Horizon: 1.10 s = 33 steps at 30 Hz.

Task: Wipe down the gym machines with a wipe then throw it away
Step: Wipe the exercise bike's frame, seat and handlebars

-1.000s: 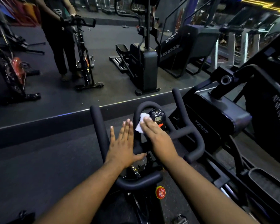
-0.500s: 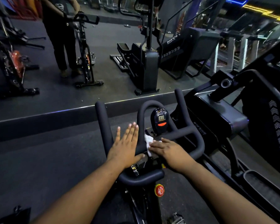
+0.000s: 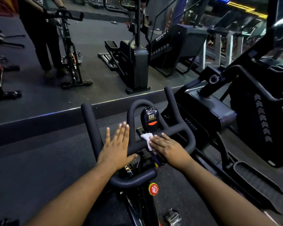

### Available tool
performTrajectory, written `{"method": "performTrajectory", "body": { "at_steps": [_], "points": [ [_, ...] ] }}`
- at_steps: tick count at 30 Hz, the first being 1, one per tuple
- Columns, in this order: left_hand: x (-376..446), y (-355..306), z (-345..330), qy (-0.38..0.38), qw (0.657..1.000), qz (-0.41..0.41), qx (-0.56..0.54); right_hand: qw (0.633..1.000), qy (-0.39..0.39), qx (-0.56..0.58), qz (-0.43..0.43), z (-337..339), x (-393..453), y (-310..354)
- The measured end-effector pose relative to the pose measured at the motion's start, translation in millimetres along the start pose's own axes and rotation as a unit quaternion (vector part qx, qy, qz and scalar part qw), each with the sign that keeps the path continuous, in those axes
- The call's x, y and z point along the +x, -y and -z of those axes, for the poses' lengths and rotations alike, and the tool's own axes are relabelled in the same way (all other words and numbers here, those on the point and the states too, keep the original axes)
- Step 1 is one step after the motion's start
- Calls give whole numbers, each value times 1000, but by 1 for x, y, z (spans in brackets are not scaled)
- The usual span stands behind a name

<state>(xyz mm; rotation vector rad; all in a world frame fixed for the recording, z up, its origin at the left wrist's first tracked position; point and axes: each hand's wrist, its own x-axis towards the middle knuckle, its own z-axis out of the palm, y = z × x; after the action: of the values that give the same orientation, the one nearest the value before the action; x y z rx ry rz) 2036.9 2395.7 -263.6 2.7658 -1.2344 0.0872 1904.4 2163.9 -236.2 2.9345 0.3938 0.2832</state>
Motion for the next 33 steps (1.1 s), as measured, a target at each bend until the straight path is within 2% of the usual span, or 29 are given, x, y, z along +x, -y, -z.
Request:
{"method": "performTrajectory", "body": {
  "at_steps": [3,6,7,10,11,13,17,18,22,24,29,31,33],
  "points": [
    [0,0,3,4,1000,-1,-2,996,41,-13,-82,-1,-9,-30],
    [0,0,4,16,1000,1,1,977,84,55,-190,3,-12,-53],
    [0,0,3,18,1000,2,3,967,55,103,-226,8,-7,-56],
    [1,1,1,10,1000,-1,6,925,-136,184,-303,29,24,-63],
    [2,2,0,2,1000,-4,3,911,-179,200,-311,37,40,-65],
    [1,3,-2,-29,999,-18,7,905,-198,233,-297,51,70,-68],
    [0,5,-6,-33,999,-23,5,943,-41,255,-211,47,98,-76],
    [1,5,-6,-31,999,-22,6,939,-8,276,-207,39,98,-78],
    [0,5,-10,-40,999,-17,8,950,-21,233,-209,18,65,-75],
    [0,4,-11,-44,999,-22,12,952,-1,215,-216,11,43,-74],
    [2,4,-12,-34,999,-21,25,966,123,101,-202,10,9,-82],
    [2,3,-9,-26,999,-19,27,953,79,146,-252,31,16,-82],
    [2,4,-7,-34,999,-24,25,935,-61,173,-304,56,35,-77]
  ]
}}
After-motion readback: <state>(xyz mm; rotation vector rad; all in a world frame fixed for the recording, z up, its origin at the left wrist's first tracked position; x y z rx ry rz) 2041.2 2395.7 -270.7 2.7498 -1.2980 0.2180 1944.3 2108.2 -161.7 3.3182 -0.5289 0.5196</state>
